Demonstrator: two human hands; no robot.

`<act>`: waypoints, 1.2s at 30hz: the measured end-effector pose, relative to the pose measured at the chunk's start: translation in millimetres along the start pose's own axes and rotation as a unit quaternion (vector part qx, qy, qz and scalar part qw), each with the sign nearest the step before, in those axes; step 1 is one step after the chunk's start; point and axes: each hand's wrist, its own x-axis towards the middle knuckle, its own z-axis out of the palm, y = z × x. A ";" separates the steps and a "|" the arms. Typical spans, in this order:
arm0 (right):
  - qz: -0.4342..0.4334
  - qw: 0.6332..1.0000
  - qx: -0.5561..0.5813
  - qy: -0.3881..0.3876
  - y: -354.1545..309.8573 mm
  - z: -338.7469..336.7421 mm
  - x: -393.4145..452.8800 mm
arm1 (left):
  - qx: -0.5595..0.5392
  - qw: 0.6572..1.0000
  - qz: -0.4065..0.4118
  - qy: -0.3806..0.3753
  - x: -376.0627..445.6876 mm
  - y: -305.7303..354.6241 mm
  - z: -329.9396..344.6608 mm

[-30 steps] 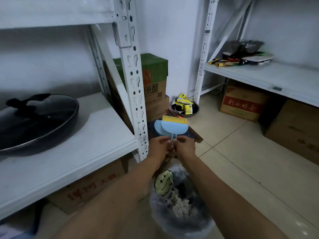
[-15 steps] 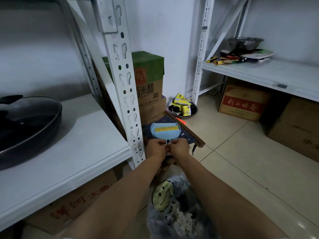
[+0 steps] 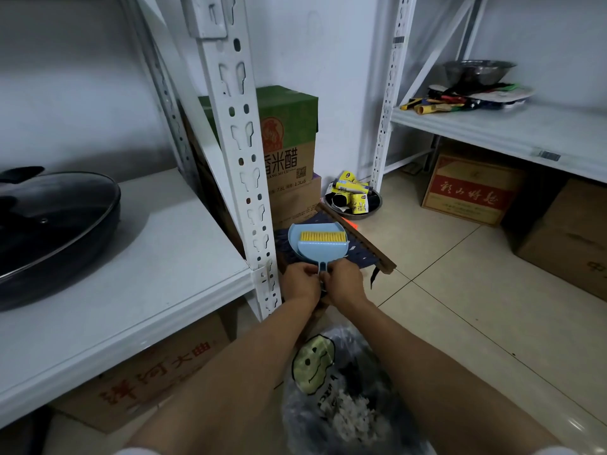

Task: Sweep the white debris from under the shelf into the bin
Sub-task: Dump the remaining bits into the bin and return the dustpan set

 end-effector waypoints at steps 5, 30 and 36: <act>-0.024 0.999 -0.041 0.004 3.8 0.4 0.5 | 0.003 1.000 -0.001 0.002 0.3 -4.2 4.9; -0.028 0.999 0.031 -0.009 16.5 -5.6 12.9 | -0.049 0.999 0.005 0.002 -0.1 -9.8 15.9; -0.011 0.999 0.043 0.010 18.9 -0.9 16.3 | -0.007 1.000 0.023 0.007 -1.7 -6.6 14.8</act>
